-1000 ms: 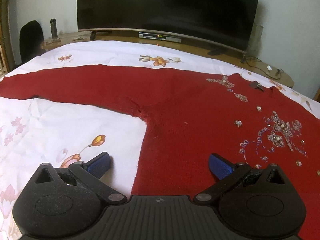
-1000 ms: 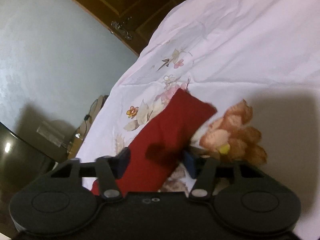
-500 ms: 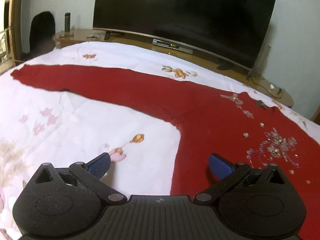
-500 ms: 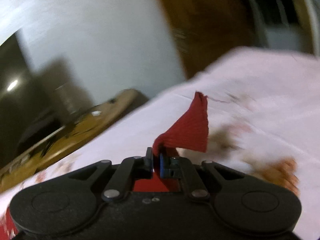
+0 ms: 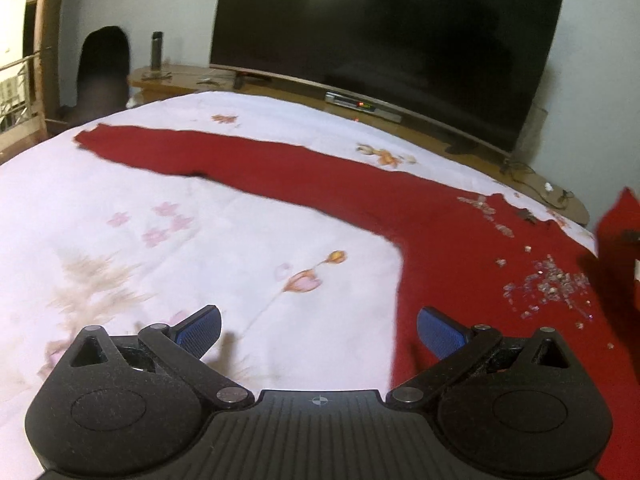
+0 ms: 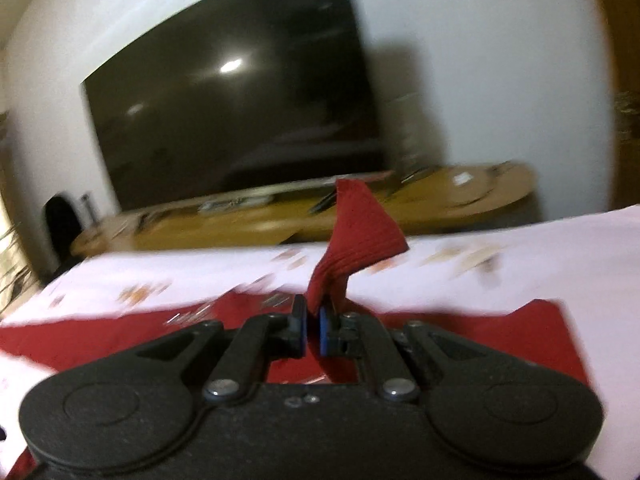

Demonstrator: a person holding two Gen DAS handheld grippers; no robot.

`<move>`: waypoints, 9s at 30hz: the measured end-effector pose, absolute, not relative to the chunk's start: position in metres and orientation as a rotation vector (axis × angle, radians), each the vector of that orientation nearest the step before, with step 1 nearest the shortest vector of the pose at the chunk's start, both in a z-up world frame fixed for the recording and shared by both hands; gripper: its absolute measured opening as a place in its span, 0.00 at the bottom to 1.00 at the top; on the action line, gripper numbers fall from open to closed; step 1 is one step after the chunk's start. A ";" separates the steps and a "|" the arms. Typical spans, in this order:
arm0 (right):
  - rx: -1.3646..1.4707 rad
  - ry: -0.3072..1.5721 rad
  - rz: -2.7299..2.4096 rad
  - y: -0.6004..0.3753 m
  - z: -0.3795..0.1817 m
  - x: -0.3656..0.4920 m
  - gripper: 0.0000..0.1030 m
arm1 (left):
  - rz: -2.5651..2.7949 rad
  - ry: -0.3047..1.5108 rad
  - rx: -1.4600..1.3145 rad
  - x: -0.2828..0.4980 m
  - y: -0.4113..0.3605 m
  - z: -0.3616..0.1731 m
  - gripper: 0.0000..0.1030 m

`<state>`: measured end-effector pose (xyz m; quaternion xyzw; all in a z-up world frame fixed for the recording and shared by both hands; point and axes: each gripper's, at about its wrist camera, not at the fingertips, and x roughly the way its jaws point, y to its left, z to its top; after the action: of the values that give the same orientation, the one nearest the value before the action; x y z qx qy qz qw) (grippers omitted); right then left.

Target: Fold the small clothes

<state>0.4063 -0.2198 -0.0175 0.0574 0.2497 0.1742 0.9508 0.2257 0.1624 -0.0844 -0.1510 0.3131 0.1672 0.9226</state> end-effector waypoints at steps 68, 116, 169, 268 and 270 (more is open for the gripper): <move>0.449 0.729 0.147 -0.363 -0.093 0.418 0.05 | -0.056 0.783 -0.451 0.435 0.140 -0.120 0.03; 0.003 0.669 0.262 -0.298 -0.084 0.433 0.04 | -0.114 0.687 -0.095 0.457 0.056 -0.123 0.03; 0.252 0.639 -0.007 -0.278 -0.025 0.269 0.51 | 0.389 0.285 -1.184 0.287 0.463 -0.170 0.65; 0.444 0.615 0.285 -0.290 -0.028 0.411 0.09 | 0.082 0.704 -0.253 0.391 0.157 -0.119 0.22; 0.460 0.621 0.264 -0.293 -0.032 0.410 0.09 | 0.082 0.704 -0.251 0.391 0.156 -0.121 0.21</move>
<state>0.4096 -0.2929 -0.0321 0.2236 0.3017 0.1282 0.9179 0.3907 0.1563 -0.1210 -0.1228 0.3440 0.0402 0.9301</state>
